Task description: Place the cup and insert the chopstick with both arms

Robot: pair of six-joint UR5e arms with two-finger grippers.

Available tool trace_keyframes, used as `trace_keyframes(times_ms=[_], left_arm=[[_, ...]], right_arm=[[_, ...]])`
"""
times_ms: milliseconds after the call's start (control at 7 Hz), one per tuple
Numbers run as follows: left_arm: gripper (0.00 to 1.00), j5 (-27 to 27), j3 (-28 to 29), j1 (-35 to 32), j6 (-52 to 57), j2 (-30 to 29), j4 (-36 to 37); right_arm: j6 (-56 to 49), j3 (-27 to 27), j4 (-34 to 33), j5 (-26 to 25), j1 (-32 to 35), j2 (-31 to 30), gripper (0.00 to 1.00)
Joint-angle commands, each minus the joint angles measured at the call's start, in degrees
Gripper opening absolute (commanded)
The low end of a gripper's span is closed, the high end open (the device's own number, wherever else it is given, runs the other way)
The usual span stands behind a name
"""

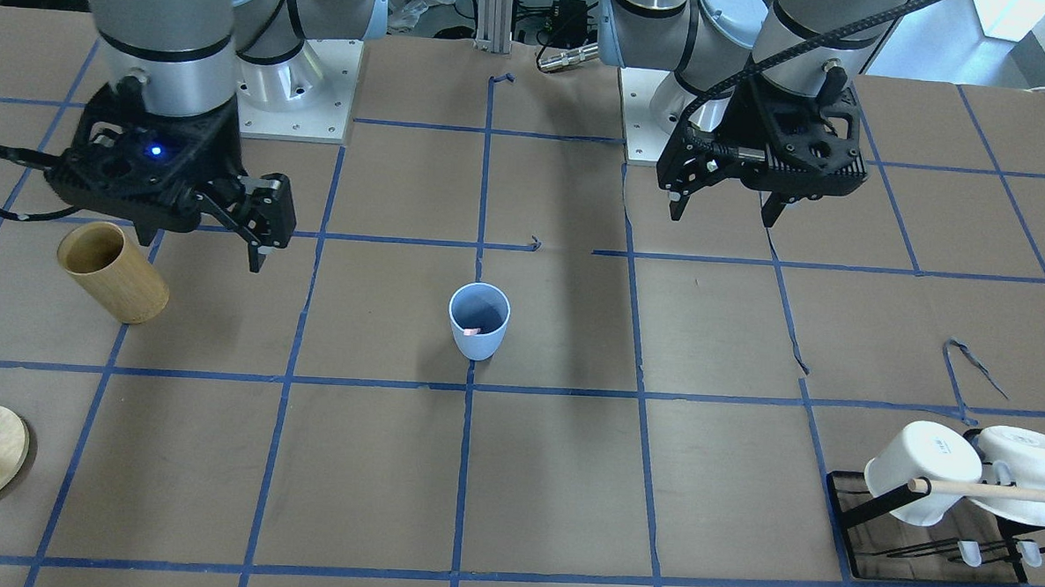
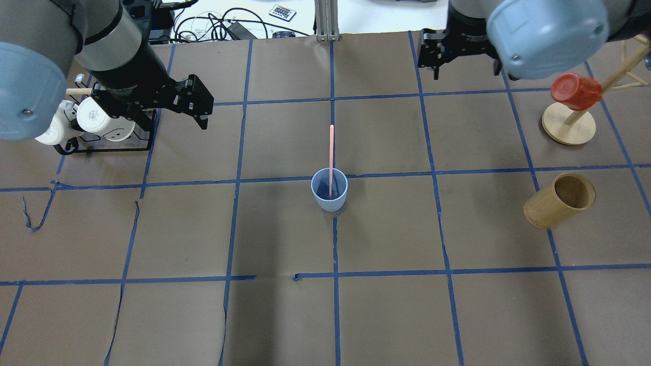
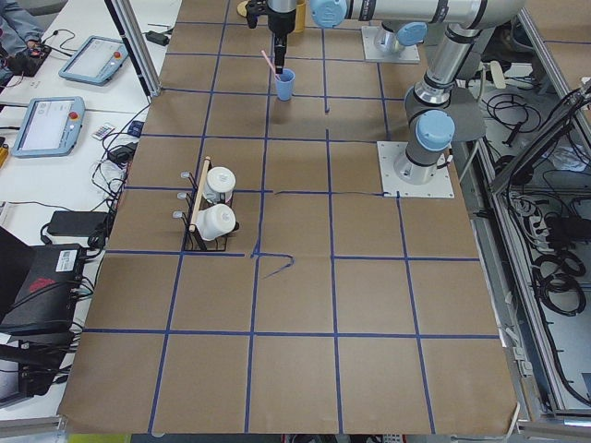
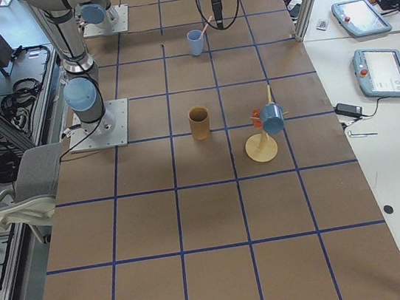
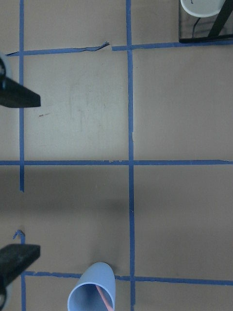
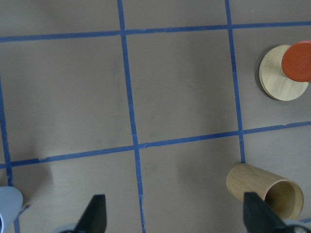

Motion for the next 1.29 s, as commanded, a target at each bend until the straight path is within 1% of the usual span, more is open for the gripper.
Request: trace_keyframes(times_ms=[0, 143, 429, 1143], left_arm=[[1.0, 0.0, 0.0, 0.0, 0.0, 0.0, 0.0], [1.0, 0.0, 0.0, 0.0, 0.0, 0.0, 0.0], [1.0, 0.0, 0.0, 0.0, 0.0, 0.0, 0.0], [1.0, -0.1, 0.0, 0.0, 0.0, 0.0, 0.0]], right_arm=[[-5.6, -0.8, 9.6, 6.3, -3.5, -2.1, 1.0], [-5.7, -0.5, 11.8, 8.4, -3.6, -2.5, 1.0], [-10.4, -0.1, 15.7, 8.3, -3.7, -2.6, 1.0], [-10.4, -0.1, 15.7, 7.8, -3.7, -2.6, 1.0]])
